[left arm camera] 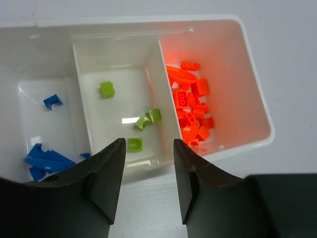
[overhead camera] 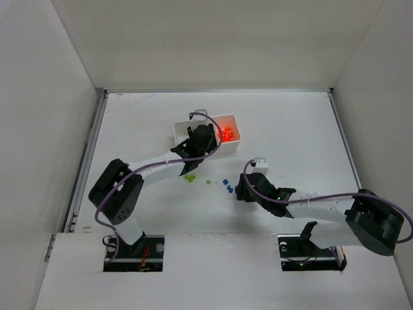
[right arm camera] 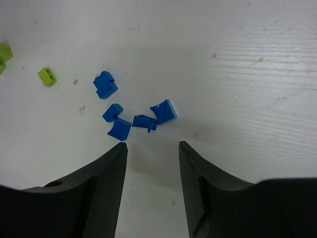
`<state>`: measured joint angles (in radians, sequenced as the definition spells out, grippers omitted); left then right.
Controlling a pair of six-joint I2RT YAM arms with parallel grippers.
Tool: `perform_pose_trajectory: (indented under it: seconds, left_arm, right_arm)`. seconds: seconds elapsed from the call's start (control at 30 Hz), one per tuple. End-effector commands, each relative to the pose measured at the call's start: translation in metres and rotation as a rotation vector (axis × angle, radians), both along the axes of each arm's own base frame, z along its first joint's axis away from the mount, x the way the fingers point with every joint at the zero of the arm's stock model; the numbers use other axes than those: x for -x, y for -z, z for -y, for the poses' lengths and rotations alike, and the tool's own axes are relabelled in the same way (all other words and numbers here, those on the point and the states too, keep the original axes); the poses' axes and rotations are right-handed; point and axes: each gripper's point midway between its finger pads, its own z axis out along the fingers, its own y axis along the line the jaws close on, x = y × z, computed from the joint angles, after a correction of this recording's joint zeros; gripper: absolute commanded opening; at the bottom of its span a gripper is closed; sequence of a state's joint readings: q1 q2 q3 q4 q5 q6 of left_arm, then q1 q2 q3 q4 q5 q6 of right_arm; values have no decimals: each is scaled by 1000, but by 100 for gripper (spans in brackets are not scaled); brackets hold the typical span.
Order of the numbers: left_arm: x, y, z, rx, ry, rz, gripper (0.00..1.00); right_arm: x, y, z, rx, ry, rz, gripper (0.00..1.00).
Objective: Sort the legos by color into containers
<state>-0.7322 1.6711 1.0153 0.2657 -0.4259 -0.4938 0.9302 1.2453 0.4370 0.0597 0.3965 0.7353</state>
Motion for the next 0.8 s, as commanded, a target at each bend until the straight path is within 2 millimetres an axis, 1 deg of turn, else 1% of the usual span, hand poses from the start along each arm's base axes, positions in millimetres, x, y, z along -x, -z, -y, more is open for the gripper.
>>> perform_pose_trajectory:
  seconds: [0.0, 0.13, 0.23, 0.3, 0.37, 0.53, 0.6, 0.67, 0.7, 0.73, 0.77]
  left_arm:
    - [18, -29, -5, 57, 12, 60, 41]
    - [43, -24, -16, 97, 2, 79, 41]
    - [62, -17, -23, 98, 9, 69, 41]
    - [72, -12, -31, 92, 2, 70, 41]
    - [80, -8, -42, 90, -17, 69, 41]
    - [101, 2, -65, 105, -41, 56, 41]
    - [106, 7, -73, 109, -51, 48, 41]
    - [112, 11, -80, 100, -56, 36, 41]
    - [118, 19, -91, 99, -77, 27, 40]
    - [118, 20, -91, 101, -79, 27, 40]
    - [118, 20, -95, 102, -87, 27, 40]
  right_arm:
    - [-4, -7, -17, -33, -1, -2, 52]
    - [-10, 3, -23, 6, 1, -18, 49]
    - [-16, 7, -24, 8, 18, -21, 46]
    - [-19, 10, -24, 31, 27, -21, 44]
    - [-22, 12, -21, 52, 42, -20, 40]
    - [-27, 9, -15, 85, 72, 2, 24]
    - [-28, -1, -14, 72, 84, 14, 21]
    - [-29, -21, -18, 34, 75, 52, 20]
    - [-36, -56, -28, -2, 37, 113, 20]
    - [-36, -59, -29, -6, 34, 117, 20]
    - [-39, -69, -35, -19, 21, 129, 21]
